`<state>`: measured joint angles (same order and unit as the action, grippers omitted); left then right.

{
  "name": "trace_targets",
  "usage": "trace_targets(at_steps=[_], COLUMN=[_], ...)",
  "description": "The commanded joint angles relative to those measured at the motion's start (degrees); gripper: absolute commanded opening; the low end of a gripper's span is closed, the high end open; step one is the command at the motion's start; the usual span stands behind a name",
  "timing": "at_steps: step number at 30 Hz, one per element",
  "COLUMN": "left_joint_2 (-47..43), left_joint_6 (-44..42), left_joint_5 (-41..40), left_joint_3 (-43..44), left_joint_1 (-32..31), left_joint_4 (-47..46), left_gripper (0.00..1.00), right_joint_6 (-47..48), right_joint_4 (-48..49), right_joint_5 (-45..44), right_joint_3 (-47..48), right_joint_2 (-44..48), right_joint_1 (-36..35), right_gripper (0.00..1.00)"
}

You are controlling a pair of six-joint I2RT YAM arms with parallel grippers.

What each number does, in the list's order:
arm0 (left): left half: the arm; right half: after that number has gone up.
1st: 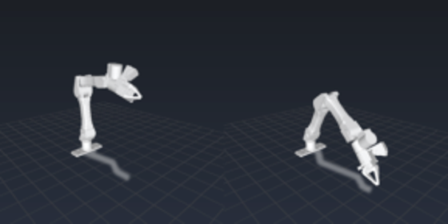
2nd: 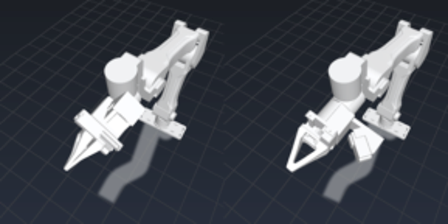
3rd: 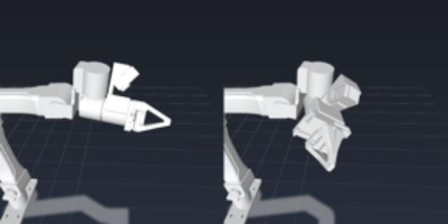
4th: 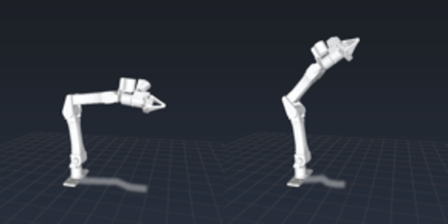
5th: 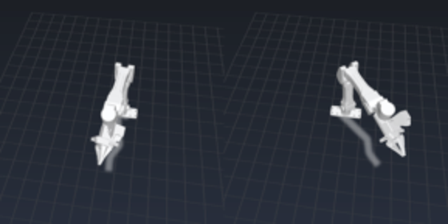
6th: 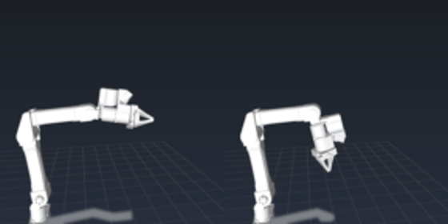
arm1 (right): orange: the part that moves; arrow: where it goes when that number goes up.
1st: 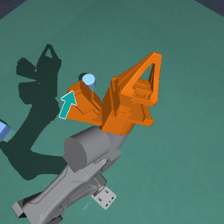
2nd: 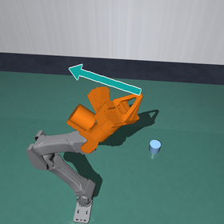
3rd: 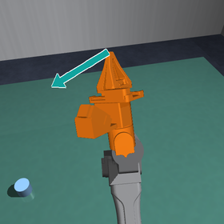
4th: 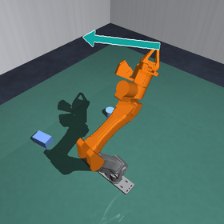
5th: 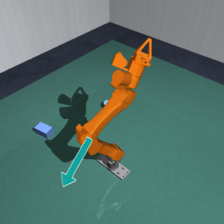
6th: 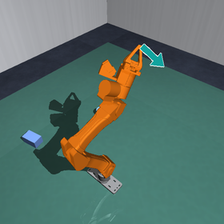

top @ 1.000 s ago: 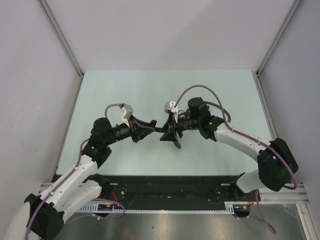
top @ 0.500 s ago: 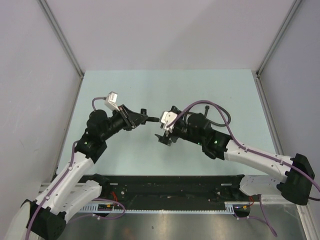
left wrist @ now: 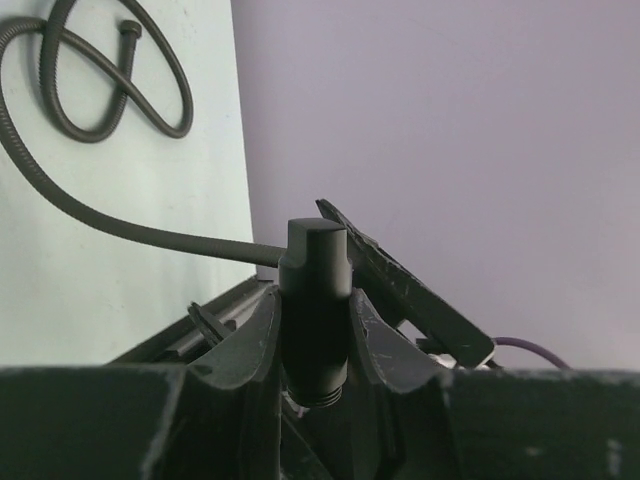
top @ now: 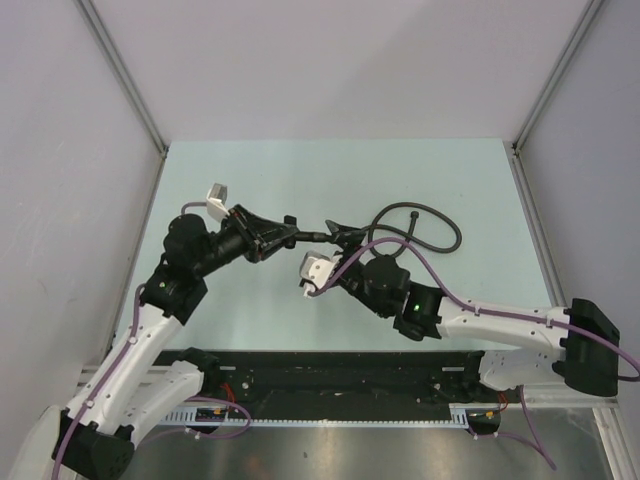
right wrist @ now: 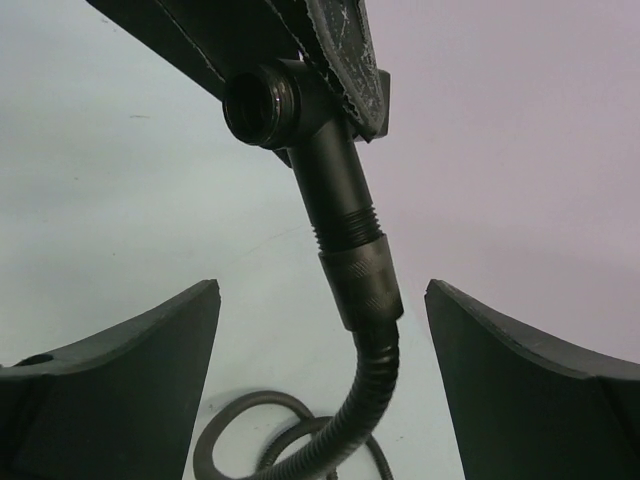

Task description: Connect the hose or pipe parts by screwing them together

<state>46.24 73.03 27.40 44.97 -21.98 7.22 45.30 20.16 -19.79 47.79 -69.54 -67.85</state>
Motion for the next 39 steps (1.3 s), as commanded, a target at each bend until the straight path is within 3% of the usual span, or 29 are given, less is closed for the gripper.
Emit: trace_targets(at_steps=[1,3,6,7,13,15,22,26,28,31,35,36,38,39], left_joint_2=[-2.20,-2.47,-2.65,-2.47,1.21,4.28,6.24,2.20,-0.26,-0.36,1.31,1.40,1.31,1.05], left_joint_6=[7.38,8.26,8.97,8.79,-0.32,-3.15,-30.88,-41.29,-50.12,-62.43,-62.85,-60.58,-57.49,-53.91], left_joint_5=[2.83,3.10,4.15,4.50,8.98,11.70,9.43,16.10,16.20,19.70,19.89,18.23,15.16,10.70], left_joint_3=[2.23,1.96,2.14,2.14,0.65,-0.76,-2.51,-12.33,-14.38,-16.66,-16.15,-15.88,-14.57,-14.13], left_joint_1=[0.18,0.18,0.18,0.18,0.18,0.09,-1.57,-2.19,-3.07,-3.69,-3.60,-3.60,-3.60,-3.42], left_joint_4=[-1.86,-1.69,-1.60,-1.60,-1.60,-1.69,-5.10,-25.27,-28.13,-28.05,-27.35,-27.35,-27.35,-27.09], left_gripper=[0.00,0.00,0.00,0.00,0.00,0.00,0.00,0.00,0.00,0.00,0.00,0.00,0.00,0.00], right_joint_6=[7.86,9.01,9.72,9.55,2.71,-3.24,-20.15,-27.53,-33.48,-40.88,-44.60,-43.99,-43.02,-41.62], right_joint_4=[8.22,9.10,10.16,10.07,1.85,-2.48,-11.54,-10.94,-8.49,-3.84,-4.16,-5.47,-8.29,-9.34], right_joint_5=[-5.70,-5.61,-5.17,-4.91,4.04,10.80,45.21,61.59,71.58,78.30,78.77,77.37,71.66,70.08], right_joint_3=[0.29,0.29,0.37,0.29,1.60,3.44,4.68,4.86,4.94,5.03,5.03,5.03,5.03,5.03], right_joint_2=[-2.00,-2.53,-3.23,-3.32,-2.18,-1.92,-1.56,-3.76,-6.29,-9.99,-10.89,-10.19,-8.35,-7.64], right_joint_1=[-2.01,-2.37,-2.72,-2.81,-2.20,-0.18,13.96,21.26,25.46,29.43,30.59,30.50,30.50,30.50], right_gripper=[0.82,0.75,0.48,0.31,0.00,0.00,0.00,0.00,0.00,0.00,0.00,0.08,0.16,0.35])
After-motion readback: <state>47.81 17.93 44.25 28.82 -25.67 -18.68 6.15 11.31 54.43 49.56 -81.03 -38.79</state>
